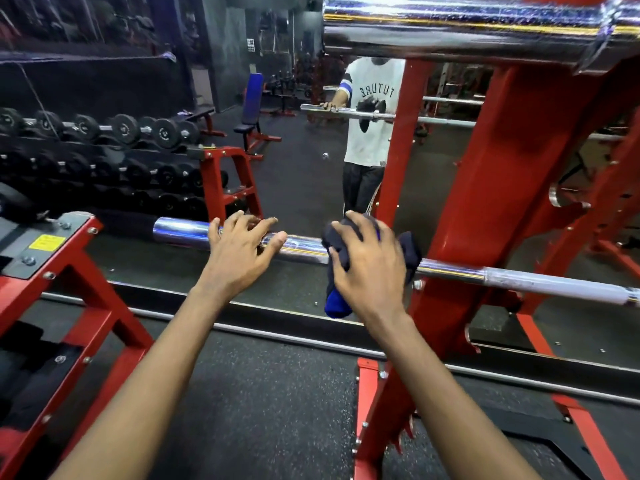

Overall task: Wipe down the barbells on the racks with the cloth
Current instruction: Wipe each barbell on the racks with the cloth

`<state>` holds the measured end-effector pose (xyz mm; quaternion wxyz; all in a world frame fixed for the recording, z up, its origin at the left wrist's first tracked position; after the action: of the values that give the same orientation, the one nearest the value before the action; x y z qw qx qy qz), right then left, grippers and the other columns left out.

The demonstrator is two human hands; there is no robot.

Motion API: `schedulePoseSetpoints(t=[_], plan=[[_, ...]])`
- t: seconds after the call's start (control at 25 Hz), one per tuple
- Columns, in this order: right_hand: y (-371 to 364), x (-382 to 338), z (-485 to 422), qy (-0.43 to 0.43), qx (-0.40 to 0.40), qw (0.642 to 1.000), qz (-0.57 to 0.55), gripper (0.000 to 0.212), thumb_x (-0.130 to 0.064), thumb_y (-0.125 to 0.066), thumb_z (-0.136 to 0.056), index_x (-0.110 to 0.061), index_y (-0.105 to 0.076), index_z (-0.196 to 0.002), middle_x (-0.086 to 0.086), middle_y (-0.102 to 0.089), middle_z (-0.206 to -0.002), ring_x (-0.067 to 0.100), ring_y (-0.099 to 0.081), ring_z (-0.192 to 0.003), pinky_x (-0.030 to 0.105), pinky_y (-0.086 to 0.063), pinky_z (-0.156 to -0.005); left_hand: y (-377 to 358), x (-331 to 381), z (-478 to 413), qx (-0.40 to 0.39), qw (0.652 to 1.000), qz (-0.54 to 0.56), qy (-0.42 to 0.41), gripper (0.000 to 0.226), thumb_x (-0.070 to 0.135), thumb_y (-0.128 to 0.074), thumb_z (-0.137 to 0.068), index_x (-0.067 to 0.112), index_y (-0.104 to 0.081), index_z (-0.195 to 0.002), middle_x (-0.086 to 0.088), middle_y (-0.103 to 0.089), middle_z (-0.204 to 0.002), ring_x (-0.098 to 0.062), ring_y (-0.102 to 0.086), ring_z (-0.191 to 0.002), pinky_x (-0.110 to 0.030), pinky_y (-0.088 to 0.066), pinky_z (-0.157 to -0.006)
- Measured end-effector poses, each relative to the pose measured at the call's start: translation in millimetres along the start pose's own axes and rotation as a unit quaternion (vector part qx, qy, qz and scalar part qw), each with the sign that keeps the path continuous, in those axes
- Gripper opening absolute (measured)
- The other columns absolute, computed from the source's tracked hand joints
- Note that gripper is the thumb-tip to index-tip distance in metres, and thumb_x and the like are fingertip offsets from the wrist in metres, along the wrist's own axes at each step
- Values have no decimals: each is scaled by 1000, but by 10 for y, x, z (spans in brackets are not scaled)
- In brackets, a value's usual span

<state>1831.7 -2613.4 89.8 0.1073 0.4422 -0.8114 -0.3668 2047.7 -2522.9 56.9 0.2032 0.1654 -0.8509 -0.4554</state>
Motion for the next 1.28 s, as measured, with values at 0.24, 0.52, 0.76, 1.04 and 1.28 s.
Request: schedulePoseSetpoints(t=[0.24,0.52,0.76,1.04,1.28], plan=[[-169,-275,-164,-12,-40,997,-58,40,-41,-65,-86,-28,-66,-124,-6,-56,-144,28,-54,-125,44,-48,-102,44,-16,-12,-10,1000,19,-18,60,54,-9,-100,39,-50,-142,6,-59,-119,-18,-46,-122,-49,-18,-115],[-190,-254,-121,-67,-42,997,-1,40,-46,-55,-85,-27,-64,-120,-4,-52,-148,34,-47,-133,54,-36,-109,63,-100,-35,33,999,28,-14,45,37,-21,-102,26,-64,-106,6,-61,-97,-22,-55,-103,-41,-29,-100],[-157,-172,-154,-47,-61,997,-26,40,-46,-56,-85,-30,-64,-120,-8,-53,-145,28,-50,-128,47,-45,-100,110,-202,-109,-10,998,31,-53,49,44,-18,-101,29,-61,-119,11,-62,-102,-15,-54,-103,-32,-22,-96],[-31,-55,183,-114,36,993,24,44,-41,-62,-87,-26,-66,-128,0,-51,-149,35,-46,-136,54,-36,-114,234,-918,-180,-3,999,-29,-29,58,51,-16,-99,25,-68,-100,-2,-64,-92,-29,-57,-103,-45,-30,-96],[-420,-794,-140,-129,-4,991,29,42,-47,-54,-89,-26,-63,-124,-6,-48,-149,32,-37,-141,56,-33,-111,226,-888,-132,34,998,-39,-36,47,43,-23,-103,23,-66,-99,-6,-64,-89,-33,-57,-91,-47,-35,-91]])
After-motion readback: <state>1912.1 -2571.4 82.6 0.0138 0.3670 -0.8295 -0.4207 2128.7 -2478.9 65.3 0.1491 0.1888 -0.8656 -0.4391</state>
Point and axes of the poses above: each hand's wrist, its own z-axis away from the middle knuckle, its own y-axis out of the back of the hand, x = y × z, the point moved 8 cm from there along -z, towards the middle knuckle
